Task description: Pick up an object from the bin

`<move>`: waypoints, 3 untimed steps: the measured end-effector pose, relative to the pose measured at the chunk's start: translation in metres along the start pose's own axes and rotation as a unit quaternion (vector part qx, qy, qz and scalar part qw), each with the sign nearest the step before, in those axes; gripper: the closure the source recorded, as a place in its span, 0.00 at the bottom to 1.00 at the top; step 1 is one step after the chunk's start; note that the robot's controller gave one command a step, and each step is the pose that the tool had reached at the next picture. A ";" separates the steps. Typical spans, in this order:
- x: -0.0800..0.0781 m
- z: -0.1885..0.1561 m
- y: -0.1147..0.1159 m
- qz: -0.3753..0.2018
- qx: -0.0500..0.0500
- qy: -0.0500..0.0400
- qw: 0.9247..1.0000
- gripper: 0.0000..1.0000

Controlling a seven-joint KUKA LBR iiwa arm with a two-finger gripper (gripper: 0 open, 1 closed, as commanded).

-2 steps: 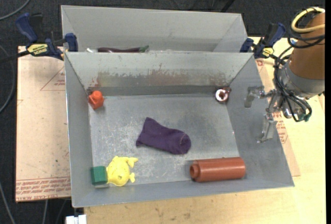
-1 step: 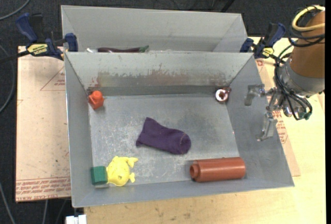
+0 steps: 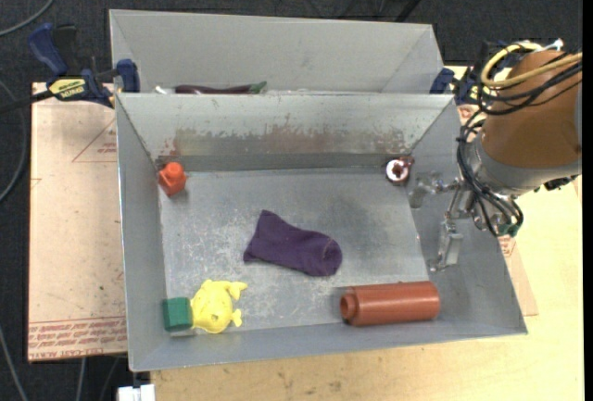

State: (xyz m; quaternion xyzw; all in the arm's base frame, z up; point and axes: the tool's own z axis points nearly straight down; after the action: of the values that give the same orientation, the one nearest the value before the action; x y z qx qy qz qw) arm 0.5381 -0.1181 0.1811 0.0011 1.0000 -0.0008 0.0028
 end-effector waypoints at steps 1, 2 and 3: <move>0.007 0.043 0.020 -0.001 -0.002 0.002 1.000 0.00; 0.030 0.074 0.053 0.002 0.000 -0.001 1.000 0.00; 0.017 0.105 0.090 -0.005 0.001 -0.003 1.000 0.00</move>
Offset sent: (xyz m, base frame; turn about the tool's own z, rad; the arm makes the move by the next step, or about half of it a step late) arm -0.0438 0.0756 -0.0921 0.0030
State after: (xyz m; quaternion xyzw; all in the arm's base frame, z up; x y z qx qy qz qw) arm 0.5221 -0.0284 0.0761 -0.0040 1.0000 -0.0016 0.0063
